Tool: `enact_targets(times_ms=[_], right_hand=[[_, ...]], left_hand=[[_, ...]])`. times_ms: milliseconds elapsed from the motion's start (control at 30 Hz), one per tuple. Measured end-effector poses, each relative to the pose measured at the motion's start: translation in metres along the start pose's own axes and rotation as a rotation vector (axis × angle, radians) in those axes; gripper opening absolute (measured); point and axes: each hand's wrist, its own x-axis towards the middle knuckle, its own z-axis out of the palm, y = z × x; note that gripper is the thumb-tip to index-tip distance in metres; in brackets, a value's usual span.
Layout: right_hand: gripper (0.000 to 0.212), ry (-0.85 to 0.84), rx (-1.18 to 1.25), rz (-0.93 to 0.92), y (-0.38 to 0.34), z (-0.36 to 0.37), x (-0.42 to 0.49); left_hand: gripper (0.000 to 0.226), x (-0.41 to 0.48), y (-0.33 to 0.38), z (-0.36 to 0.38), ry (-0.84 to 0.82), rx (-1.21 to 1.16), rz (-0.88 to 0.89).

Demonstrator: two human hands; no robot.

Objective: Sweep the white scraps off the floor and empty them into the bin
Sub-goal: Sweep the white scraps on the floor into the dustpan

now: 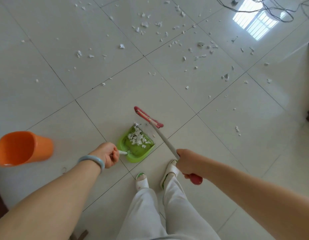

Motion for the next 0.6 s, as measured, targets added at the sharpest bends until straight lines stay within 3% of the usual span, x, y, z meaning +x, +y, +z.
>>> enact_targets(times_ms=[167, 367, 600], right_hand=[[0.039, 0.038, -0.246, -0.01, -0.029, -0.004, 0.037], [0.043, 0.012, -0.343, 0.081, -0.048, -0.004, 0.07], [0.034, -0.003, -0.546, -0.078, -0.038, 0.026, 0.042]], left_hand=[[0.028, -0.003, -0.015, -0.042, 0.003, -0.046, -0.009], [0.028, -0.003, -0.02, -0.079, 0.031, -0.077, -0.023], [0.03, 0.01, -0.013, -0.083, 0.053, 0.02, -0.042]])
